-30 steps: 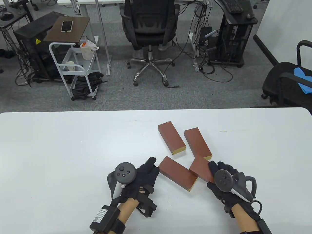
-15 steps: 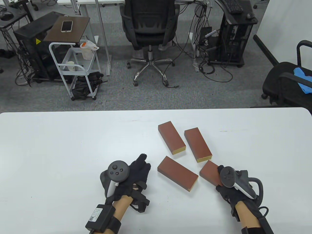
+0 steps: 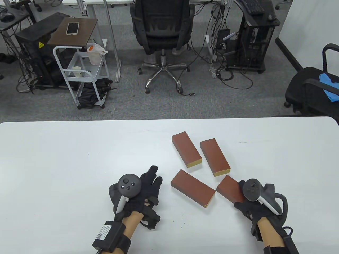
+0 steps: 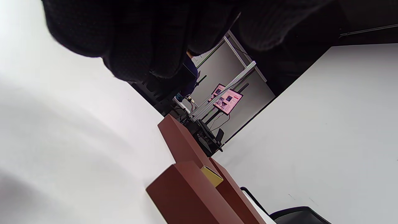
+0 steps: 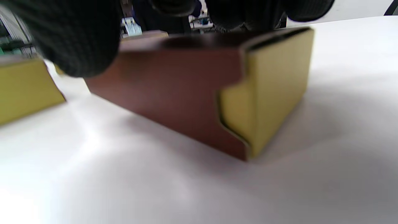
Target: Slide to open storage boxes and store sunglasses
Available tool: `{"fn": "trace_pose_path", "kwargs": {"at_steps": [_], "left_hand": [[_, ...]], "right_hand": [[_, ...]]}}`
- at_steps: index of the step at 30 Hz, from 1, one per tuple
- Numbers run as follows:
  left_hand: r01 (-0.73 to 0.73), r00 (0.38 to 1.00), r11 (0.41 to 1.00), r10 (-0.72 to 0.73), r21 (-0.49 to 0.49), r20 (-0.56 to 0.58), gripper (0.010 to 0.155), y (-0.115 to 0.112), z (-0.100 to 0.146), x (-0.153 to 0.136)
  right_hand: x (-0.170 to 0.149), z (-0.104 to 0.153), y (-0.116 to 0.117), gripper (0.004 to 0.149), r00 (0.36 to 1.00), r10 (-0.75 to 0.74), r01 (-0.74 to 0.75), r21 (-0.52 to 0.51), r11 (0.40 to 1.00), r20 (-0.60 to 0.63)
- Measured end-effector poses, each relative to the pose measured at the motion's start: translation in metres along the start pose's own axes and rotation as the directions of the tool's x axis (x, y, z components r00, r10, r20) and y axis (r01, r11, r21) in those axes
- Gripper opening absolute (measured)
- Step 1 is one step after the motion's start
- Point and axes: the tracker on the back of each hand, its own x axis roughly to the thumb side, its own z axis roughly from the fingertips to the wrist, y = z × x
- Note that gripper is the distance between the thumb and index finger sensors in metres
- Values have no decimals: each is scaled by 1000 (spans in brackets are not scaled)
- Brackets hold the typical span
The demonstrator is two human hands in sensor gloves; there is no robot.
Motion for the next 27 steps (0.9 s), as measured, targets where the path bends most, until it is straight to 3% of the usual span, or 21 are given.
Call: {"fn": "trace_pose_path", "kwargs": {"at_steps": [5, 11, 19, 27], "left_hand": [[33, 999, 999, -34, 37, 26, 63, 9, 3, 6], [131, 990, 990, -134, 57, 47, 64, 21, 7, 18], [261, 957, 958, -273, 117, 95, 68, 33, 12, 59], [335, 934, 941, -337, 41, 121, 75, 27, 13, 82]], "right_hand": [[8, -1, -11, 73, 998, -60, 62, -107, 992, 28], [45, -4, -25, 71, 996, 4, 8, -139, 990, 84], [93, -4, -54, 71, 985, 105, -72, -221, 973, 139], [109, 5, -70, 70, 984, 65, -21, -255, 967, 165]]}}
